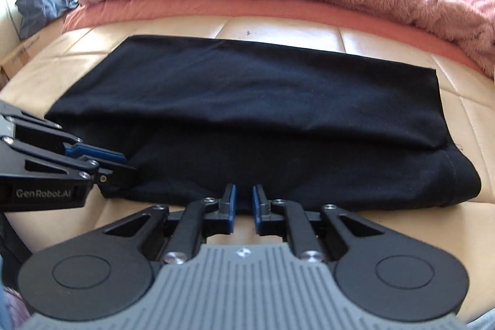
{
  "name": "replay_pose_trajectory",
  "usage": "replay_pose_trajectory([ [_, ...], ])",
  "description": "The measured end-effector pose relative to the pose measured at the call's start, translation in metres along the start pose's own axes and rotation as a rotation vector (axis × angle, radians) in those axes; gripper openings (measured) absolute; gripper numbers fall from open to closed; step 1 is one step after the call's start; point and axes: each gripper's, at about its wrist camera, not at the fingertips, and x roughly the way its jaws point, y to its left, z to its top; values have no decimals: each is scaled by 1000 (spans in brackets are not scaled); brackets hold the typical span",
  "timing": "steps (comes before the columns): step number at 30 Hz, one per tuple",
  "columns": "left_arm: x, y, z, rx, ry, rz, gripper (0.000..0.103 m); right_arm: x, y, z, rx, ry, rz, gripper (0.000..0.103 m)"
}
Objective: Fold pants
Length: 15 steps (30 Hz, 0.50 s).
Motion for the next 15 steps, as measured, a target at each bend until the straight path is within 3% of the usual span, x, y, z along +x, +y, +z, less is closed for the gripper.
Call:
replay_pose_trajectory([
  [4, -6, 1, 6, 17, 11, -13, 15, -8, -14, 4, 84, 20, 47, 7],
  [7, -22, 10, 12, -25, -49, -46, 16, -21, -31, 10, 156, -12, 75, 11],
  [8, -25, 14, 16, -45, -69, -48, 16, -26, -40, 12, 180, -25, 84, 17],
  [10, -28, 19, 24, -84, -99, -34, 16, -40, -60, 15, 231, -67, 94, 38],
  [15, -22, 28, 47, -158, -119, 35, 16, -55, -130, 21, 412, -128, 106, 56],
])
